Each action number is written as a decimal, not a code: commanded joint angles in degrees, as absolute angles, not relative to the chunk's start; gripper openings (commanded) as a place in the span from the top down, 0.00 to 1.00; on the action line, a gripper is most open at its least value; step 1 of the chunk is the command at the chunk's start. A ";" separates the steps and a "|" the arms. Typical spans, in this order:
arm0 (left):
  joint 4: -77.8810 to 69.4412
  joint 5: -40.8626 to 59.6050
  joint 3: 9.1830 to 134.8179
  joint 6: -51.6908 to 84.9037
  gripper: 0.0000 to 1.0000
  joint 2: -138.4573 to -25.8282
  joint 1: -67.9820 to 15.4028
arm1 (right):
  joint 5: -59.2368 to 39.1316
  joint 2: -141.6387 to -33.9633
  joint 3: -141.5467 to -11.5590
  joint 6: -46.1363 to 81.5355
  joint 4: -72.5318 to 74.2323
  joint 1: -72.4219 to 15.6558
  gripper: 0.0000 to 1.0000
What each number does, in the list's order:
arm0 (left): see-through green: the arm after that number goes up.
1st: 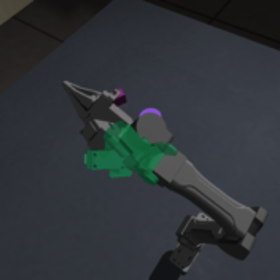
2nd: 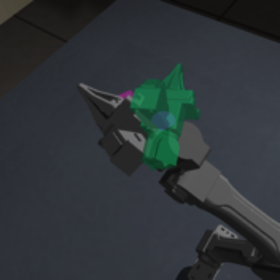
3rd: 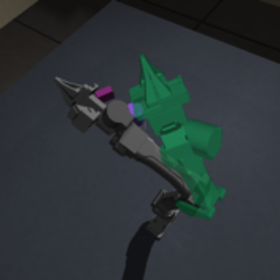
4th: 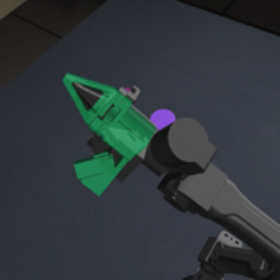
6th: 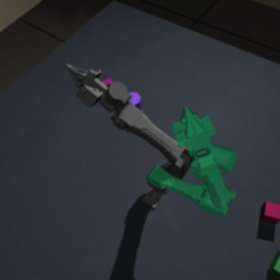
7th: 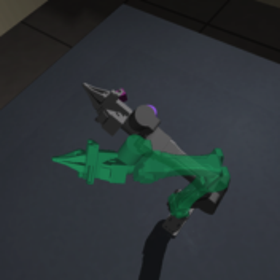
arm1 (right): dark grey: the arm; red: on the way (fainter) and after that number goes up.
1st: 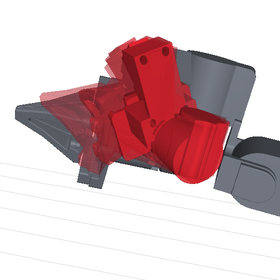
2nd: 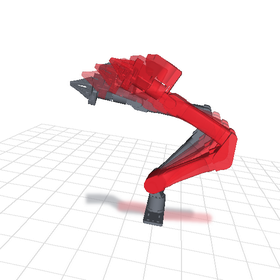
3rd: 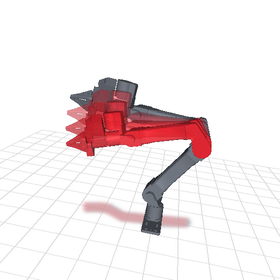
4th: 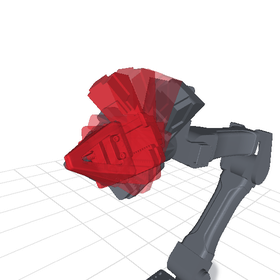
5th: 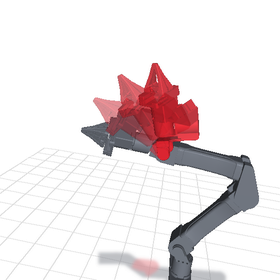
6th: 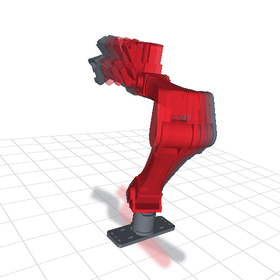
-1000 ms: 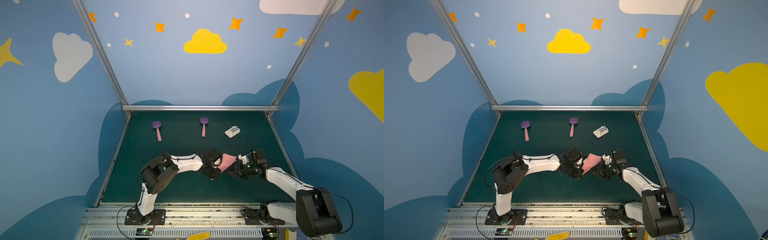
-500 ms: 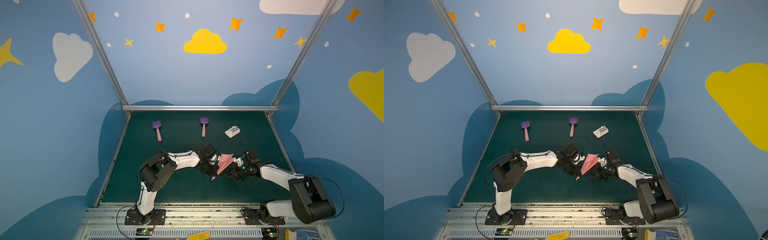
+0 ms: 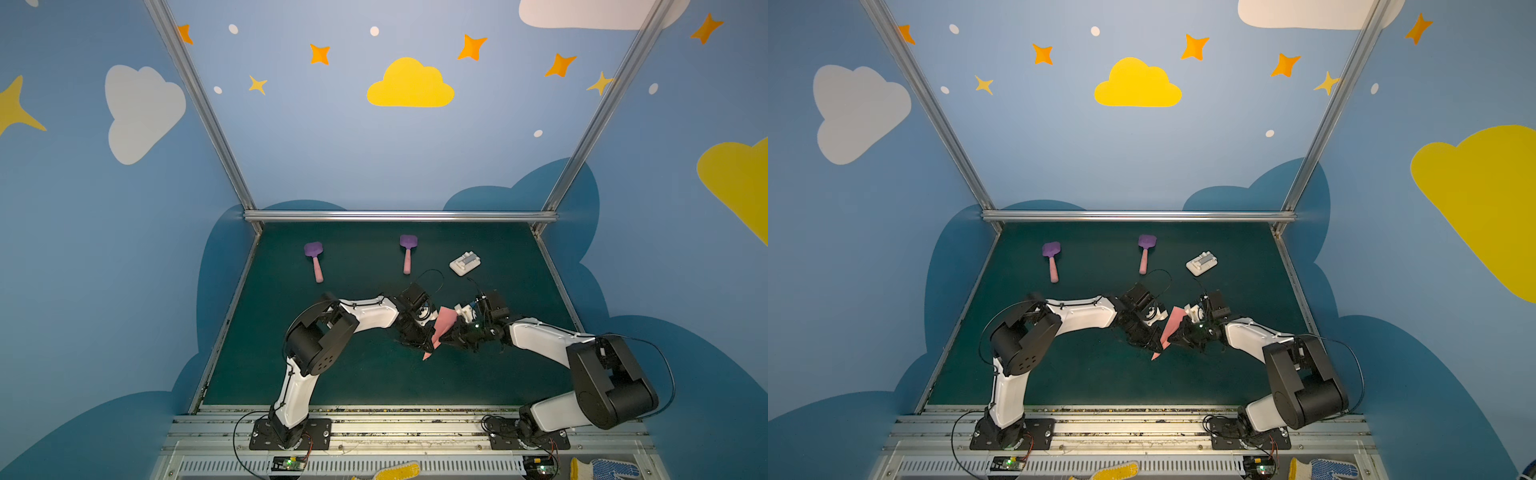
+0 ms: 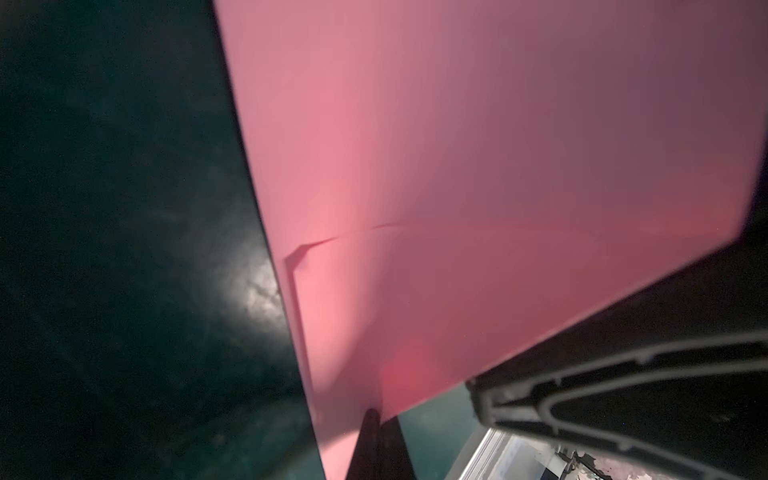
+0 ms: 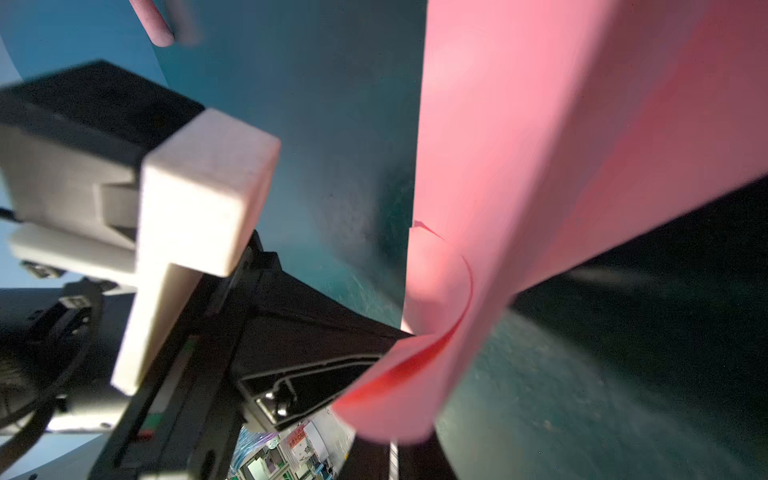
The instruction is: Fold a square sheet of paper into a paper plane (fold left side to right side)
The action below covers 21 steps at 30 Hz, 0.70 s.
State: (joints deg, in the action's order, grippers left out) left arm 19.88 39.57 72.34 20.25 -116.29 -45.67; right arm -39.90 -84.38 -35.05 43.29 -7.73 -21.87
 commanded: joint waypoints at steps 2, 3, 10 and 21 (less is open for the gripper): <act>20.59 42.57 73.29 21.05 0.96 -116.83 -44.81 | -38.98 -86.45 -36.81 43.59 -6.76 -22.24 0.95; 20.69 42.75 73.38 20.93 0.96 -116.89 -44.78 | -39.01 -86.86 -36.95 43.59 -6.45 -22.23 0.95; 21.16 44.37 74.31 20.73 0.96 -118.07 -44.59 | -39.10 -89.66 -37.95 43.94 -5.01 -22.24 0.95; 22.30 44.65 75.15 19.58 0.96 -119.21 -44.43 | -39.88 -92.06 -39.76 44.52 -3.51 -22.32 0.98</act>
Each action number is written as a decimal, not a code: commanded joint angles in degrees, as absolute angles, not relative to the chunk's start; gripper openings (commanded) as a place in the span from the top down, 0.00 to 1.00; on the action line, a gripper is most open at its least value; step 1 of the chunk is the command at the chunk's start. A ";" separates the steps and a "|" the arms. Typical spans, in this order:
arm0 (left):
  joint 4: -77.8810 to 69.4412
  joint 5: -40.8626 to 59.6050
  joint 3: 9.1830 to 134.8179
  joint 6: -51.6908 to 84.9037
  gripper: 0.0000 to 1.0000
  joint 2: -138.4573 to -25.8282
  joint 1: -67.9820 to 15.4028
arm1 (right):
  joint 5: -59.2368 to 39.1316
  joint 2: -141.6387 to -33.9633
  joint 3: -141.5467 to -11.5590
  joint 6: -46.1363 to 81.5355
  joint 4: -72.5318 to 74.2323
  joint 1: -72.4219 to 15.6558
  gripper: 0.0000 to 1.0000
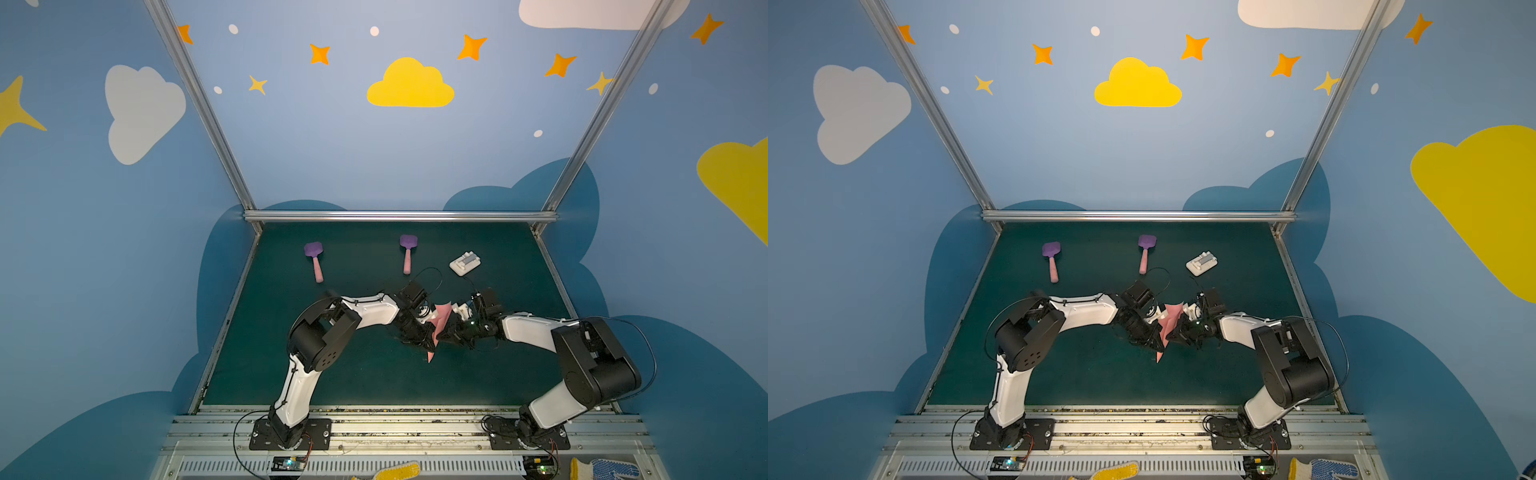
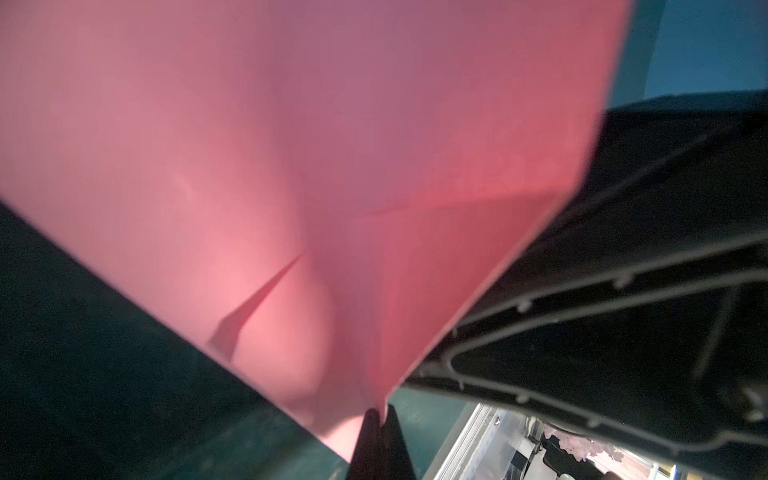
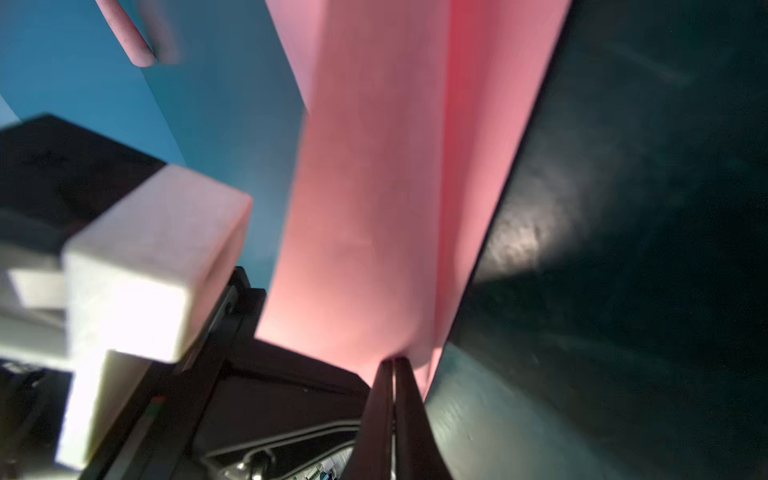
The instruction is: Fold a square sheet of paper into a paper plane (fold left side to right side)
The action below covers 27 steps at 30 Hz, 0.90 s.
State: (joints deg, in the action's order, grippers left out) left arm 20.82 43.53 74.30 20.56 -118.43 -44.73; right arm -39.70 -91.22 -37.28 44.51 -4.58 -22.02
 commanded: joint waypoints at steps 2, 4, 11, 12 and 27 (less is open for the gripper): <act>22.24 44.69 75.04 19.51 0.96 -119.33 -44.48 | -39.74 -92.19 -40.25 44.45 -3.60 -22.32 0.99; 22.06 45.06 74.92 19.43 0.96 -119.34 -44.45 | -39.71 -92.75 -40.89 44.30 -3.77 -22.33 0.99; 22.04 45.35 74.93 19.11 0.96 -119.48 -44.31 | -39.54 -95.52 -42.15 44.13 -3.49 -22.32 1.00; 21.91 45.43 74.89 19.15 0.96 -119.44 -44.29 | -39.45 -95.77 -42.22 44.02 -3.44 -22.31 1.00; 22.35 43.54 74.28 18.50 0.79 -117.41 -43.46 | -37.72 -98.35 -40.45 43.93 -2.16 -21.80 1.00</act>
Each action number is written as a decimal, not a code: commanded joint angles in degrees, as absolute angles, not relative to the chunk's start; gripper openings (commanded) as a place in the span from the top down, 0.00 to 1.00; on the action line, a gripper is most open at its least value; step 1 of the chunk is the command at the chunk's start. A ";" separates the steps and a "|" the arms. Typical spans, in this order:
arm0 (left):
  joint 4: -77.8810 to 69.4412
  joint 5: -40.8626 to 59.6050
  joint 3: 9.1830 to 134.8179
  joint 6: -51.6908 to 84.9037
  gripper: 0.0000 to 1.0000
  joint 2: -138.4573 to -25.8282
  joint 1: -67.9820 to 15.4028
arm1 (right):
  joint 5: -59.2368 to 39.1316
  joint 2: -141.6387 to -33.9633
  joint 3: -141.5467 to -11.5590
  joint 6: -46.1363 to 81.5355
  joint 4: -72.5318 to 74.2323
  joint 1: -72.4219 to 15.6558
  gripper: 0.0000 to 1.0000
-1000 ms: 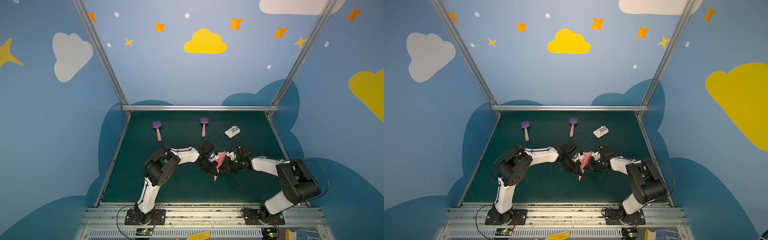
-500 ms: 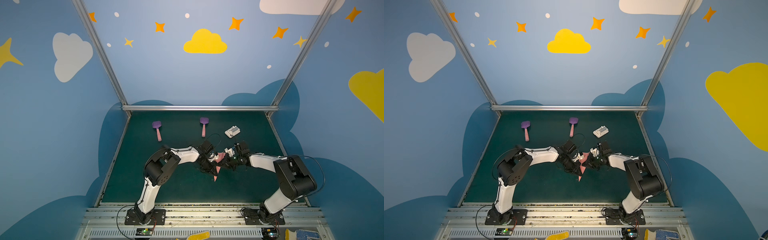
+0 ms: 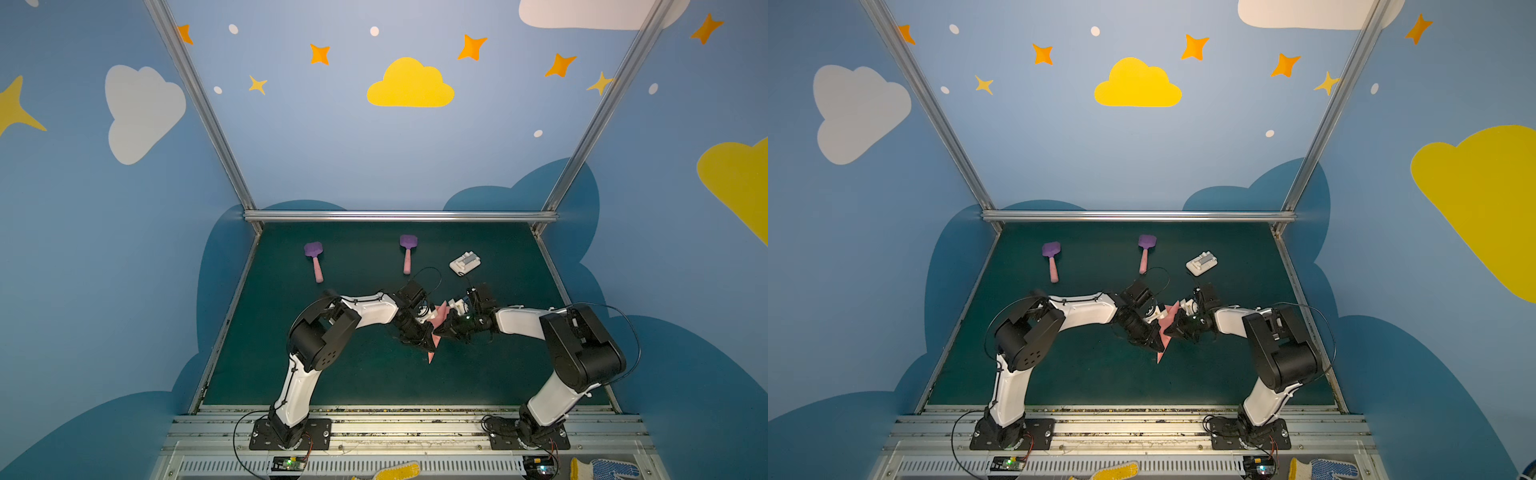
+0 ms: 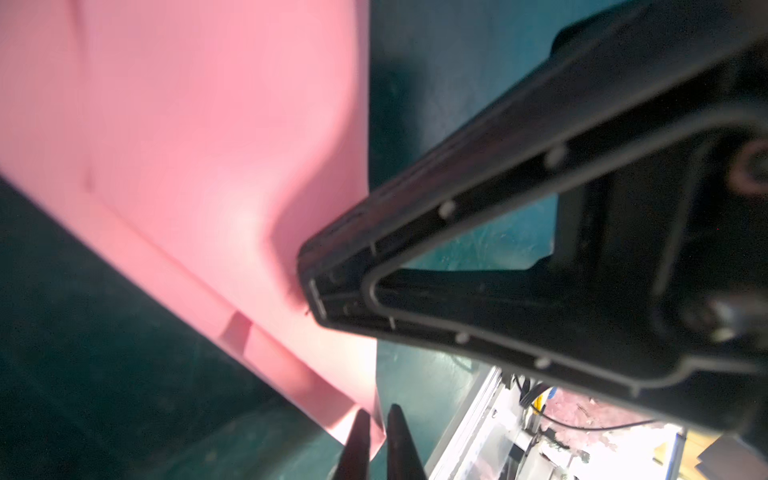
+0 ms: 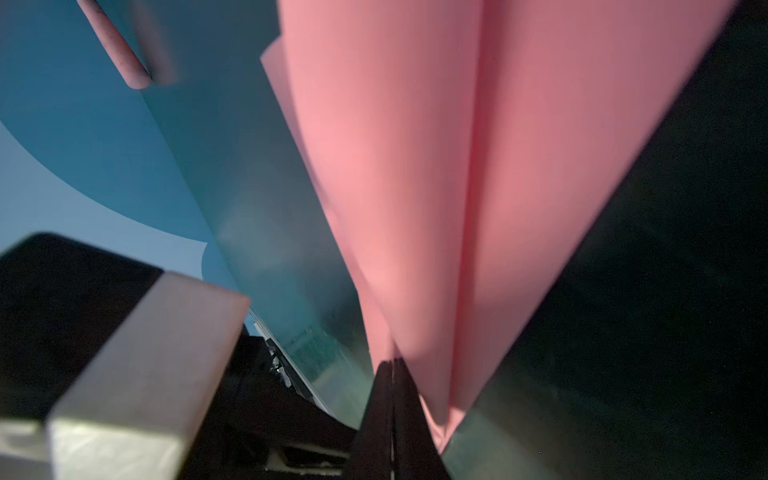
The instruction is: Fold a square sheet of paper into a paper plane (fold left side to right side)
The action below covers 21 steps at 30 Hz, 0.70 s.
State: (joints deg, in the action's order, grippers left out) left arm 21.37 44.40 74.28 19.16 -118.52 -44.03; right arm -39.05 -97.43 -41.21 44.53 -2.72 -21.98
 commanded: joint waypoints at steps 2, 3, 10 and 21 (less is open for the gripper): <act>21.49 43.17 73.38 19.04 0.71 -116.29 -43.29 | -37.54 -98.52 -40.09 44.12 -1.63 -21.80 1.00; 21.00 42.94 72.81 19.48 0.69 -115.61 -43.25 | -37.46 -98.61 -39.93 44.21 -1.54 -21.75 1.00; 15.54 36.69 66.61 23.66 0.47 -109.82 -43.32 | -37.10 -98.70 -38.86 44.82 -0.45 -21.71 1.00; 22.44 21.87 69.70 20.14 0.40 -109.73 -48.83 | -37.13 -99.05 -36.57 45.52 1.31 -21.53 1.00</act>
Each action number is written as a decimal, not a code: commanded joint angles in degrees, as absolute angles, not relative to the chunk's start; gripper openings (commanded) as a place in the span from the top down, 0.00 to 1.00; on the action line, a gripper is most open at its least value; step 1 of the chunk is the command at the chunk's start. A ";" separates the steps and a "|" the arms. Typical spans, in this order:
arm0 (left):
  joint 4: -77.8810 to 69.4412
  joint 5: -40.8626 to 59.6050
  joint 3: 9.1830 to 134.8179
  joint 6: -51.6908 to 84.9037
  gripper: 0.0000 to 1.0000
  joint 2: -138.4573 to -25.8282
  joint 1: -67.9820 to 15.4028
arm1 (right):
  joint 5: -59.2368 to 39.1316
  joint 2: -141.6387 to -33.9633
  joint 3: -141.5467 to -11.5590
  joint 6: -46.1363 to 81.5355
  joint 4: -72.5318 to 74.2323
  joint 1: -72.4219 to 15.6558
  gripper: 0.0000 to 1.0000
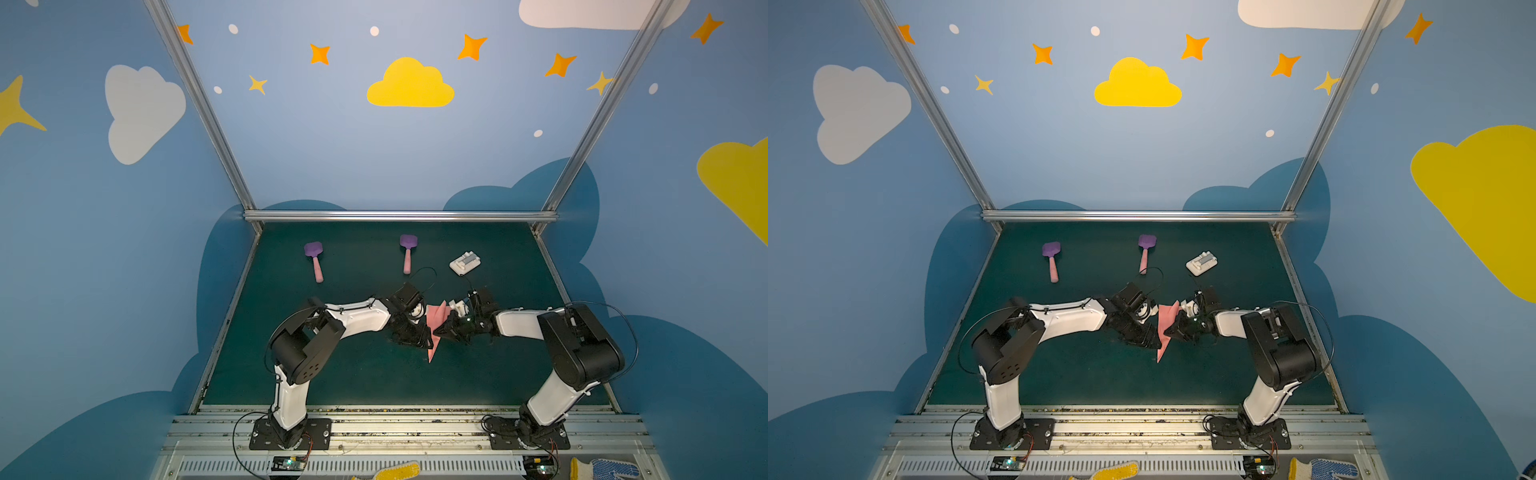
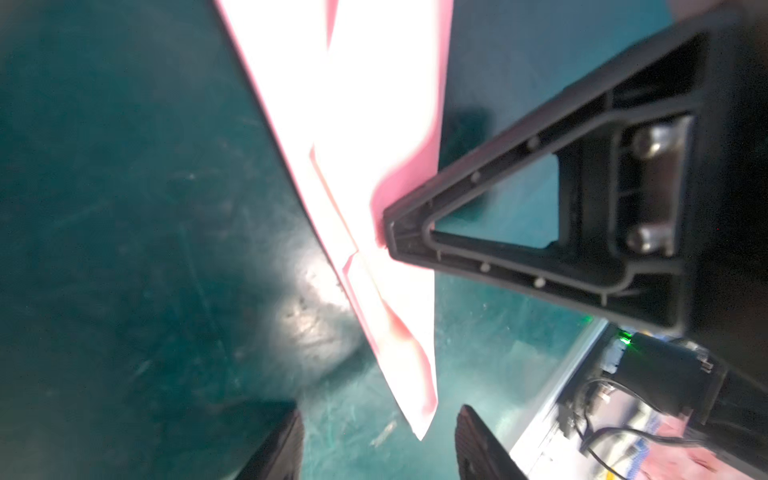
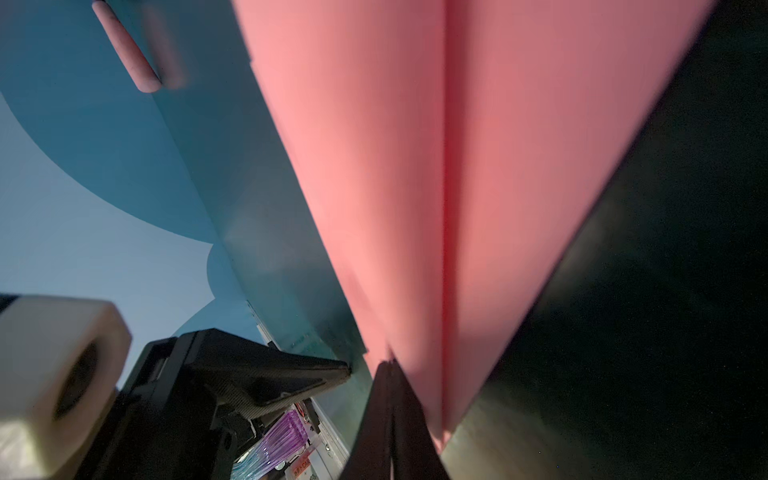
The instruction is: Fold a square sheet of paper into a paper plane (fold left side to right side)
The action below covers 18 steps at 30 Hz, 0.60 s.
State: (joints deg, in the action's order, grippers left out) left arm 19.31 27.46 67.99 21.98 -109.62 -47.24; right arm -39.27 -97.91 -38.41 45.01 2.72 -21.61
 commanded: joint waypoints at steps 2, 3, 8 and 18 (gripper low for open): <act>22.91 20.36 70.57 19.92 0.40 -110.33 -49.52 | -37.08 -98.99 -36.39 45.61 1.55 -21.45 1.00; 23.10 19.90 71.03 19.87 0.40 -110.70 -49.57 | -37.22 -98.97 -36.37 45.62 1.58 -21.42 1.00; 24.23 18.76 72.64 19.47 0.41 -112.56 -49.86 | -37.24 -99.05 -36.27 45.70 1.72 -21.36 1.00; 25.91 15.78 72.82 17.38 0.47 -114.04 -50.62 | -37.30 -98.75 -36.22 45.80 1.54 -21.17 1.00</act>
State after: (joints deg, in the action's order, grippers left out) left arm 23.00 18.24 72.69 18.87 -112.09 -50.54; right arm -39.86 -97.91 -37.63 45.23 4.25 -21.34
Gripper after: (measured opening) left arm 0.538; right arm 0.047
